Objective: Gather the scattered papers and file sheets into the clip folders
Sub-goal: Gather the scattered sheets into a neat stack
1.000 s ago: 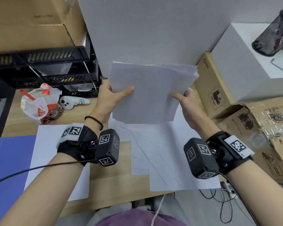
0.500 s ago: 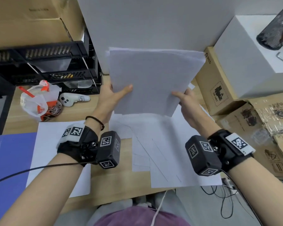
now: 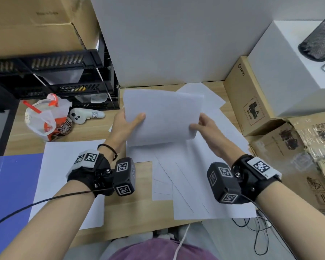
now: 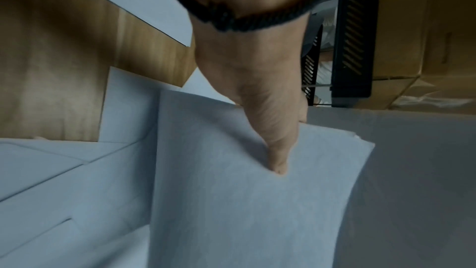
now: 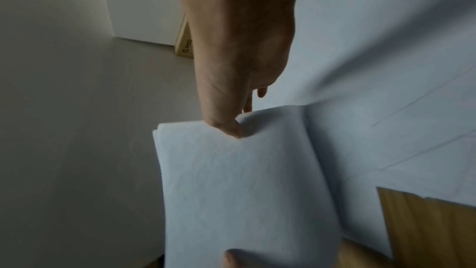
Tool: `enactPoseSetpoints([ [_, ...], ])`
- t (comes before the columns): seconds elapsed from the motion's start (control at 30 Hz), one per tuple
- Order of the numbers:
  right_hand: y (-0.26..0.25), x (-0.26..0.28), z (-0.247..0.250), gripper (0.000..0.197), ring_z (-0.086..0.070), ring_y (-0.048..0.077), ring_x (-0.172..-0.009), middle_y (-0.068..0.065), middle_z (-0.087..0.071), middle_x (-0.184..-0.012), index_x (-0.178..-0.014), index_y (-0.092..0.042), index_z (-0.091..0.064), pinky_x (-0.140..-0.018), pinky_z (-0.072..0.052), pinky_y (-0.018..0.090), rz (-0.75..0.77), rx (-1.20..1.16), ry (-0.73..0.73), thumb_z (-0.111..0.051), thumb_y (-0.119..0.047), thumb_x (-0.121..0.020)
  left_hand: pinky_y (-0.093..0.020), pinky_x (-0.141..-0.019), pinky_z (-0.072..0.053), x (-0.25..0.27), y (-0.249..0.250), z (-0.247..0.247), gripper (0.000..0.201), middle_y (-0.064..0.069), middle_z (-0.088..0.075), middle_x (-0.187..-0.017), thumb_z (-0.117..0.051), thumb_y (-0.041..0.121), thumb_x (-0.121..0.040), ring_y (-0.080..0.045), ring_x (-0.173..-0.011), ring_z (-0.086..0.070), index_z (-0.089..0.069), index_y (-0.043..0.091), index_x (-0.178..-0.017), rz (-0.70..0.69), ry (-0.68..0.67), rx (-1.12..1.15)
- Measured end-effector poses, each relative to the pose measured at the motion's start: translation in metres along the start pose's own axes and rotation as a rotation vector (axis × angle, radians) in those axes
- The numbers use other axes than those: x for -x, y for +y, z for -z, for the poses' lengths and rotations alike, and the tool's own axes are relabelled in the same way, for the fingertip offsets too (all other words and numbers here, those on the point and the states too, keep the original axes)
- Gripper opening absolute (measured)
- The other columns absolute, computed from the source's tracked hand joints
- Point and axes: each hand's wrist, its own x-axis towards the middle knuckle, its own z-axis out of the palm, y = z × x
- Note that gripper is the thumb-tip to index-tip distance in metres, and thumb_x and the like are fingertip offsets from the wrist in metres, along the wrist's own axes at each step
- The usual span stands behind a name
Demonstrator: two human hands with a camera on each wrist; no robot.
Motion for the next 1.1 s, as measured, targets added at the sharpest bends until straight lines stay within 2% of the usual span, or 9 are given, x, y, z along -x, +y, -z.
enactPoseSetpoints([
  [0.1,0.004,0.002,-0.008,0.034,-0.064,0.013,-0.109,-0.008,-0.068,-0.113,-0.122,-0.014,-0.058,-0.073,-0.050,0.011,0.003,0.038,0.013,-0.051,0.000,-0.092,-0.023,-0.080,-0.053,0.002,0.008,-0.007,0.034,0.009,-0.069,-0.111,-0.069,0.028,-0.087,-0.009,-0.102,-0.068,-0.061,0.019,-0.119,-0.028,0.001,0.009],
  [0.33,-0.050,-0.003,-0.011,0.033,-0.066,0.008,-0.105,-0.004,-0.069,-0.115,-0.112,-0.022,-0.062,-0.081,-0.052,0.018,0.266,-0.160,0.148,-0.053,0.000,-0.090,-0.021,-0.076,-0.054,-0.001,0.068,-0.013,0.018,0.004,-0.071,-0.105,-0.070,0.019,-0.087,-0.008,-0.096,-0.069,-0.063,0.021,-0.104,-0.254,0.079,0.168],
  [0.57,0.016,-0.005,-0.015,0.041,-0.053,0.015,-0.119,-0.004,-0.058,-0.127,-0.133,-0.017,-0.050,-0.092,-0.039,0.026,-0.050,0.044,0.004,-0.045,-0.001,-0.095,-0.036,-0.107,-0.042,0.008,-0.023,0.007,0.060,0.005,-0.058,-0.134,-0.071,0.021,-0.085,-0.011,-0.124,-0.053,-0.042,0.020,-0.137,0.109,-0.028,-0.037],
  [0.67,0.020,-0.004,-0.021,0.034,-0.050,0.011,-0.110,-0.002,-0.052,-0.122,-0.129,-0.014,-0.049,-0.093,-0.035,0.027,-0.082,0.055,0.030,-0.043,-0.005,-0.096,-0.021,-0.087,-0.042,0.007,-0.029,-0.002,0.037,0.002,-0.055,-0.129,-0.055,0.015,-0.096,-0.015,-0.117,-0.052,-0.047,0.014,-0.132,0.149,-0.035,-0.159],
  [0.73,0.002,-0.003,-0.021,0.033,-0.053,0.006,-0.093,-0.002,-0.055,-0.108,-0.116,-0.012,-0.050,-0.082,-0.045,0.021,-0.007,-0.027,0.058,-0.051,-0.014,-0.084,-0.010,-0.074,-0.040,0.004,-0.019,-0.002,0.023,0.002,-0.052,-0.119,-0.045,0.009,-0.099,-0.014,-0.109,-0.052,-0.048,0.016,-0.122,0.134,-0.007,-0.185],
  [0.83,-0.033,-0.004,-0.016,0.035,-0.055,0.006,-0.089,-0.003,-0.057,-0.105,-0.108,-0.014,-0.053,-0.070,-0.048,0.014,0.061,-0.128,0.098,-0.047,-0.024,-0.076,0.000,-0.063,-0.038,0.002,0.012,-0.001,0.025,0.015,-0.049,-0.100,-0.037,0.004,-0.102,0.012,-0.083,-0.047,-0.044,0.020,-0.120,0.101,-0.008,-0.077],
  [0.9,-0.045,-0.005,-0.017,0.027,-0.054,0.001,-0.092,-0.007,-0.059,-0.109,-0.111,-0.019,-0.055,-0.072,-0.043,0.013,0.061,-0.114,0.093,-0.047,-0.025,-0.086,-0.006,-0.068,-0.042,-0.002,0.026,-0.004,0.025,0.014,-0.056,-0.102,-0.039,0.008,-0.101,0.014,-0.078,-0.054,-0.050,0.018,-0.121,0.012,0.025,0.012],
  [1.0,-0.034,-0.004,-0.024,0.025,-0.061,-0.006,-0.090,-0.013,-0.066,-0.105,-0.112,-0.022,-0.061,-0.066,-0.045,0.008,-0.024,-0.076,0.071,-0.046,-0.009,-0.095,-0.015,-0.085,-0.049,-0.001,0.015,-0.006,0.028,0.012,-0.063,-0.118,-0.046,0.014,-0.099,0.006,-0.103,-0.061,-0.052,0.022,-0.125,0.004,0.035,0.066],
  [1.1,-0.007,-0.004,-0.029,0.029,-0.066,0.015,-0.102,-0.005,-0.070,-0.110,-0.116,-0.018,-0.062,-0.074,-0.051,0.021,-0.151,0.015,0.057,-0.045,-0.009,-0.094,-0.029,-0.094,-0.050,0.004,-0.015,0.000,0.028,0.012,-0.065,-0.123,-0.046,0.025,-0.100,-0.009,-0.114,-0.062,-0.057,0.028,-0.126,0.145,-0.023,0.021],
])
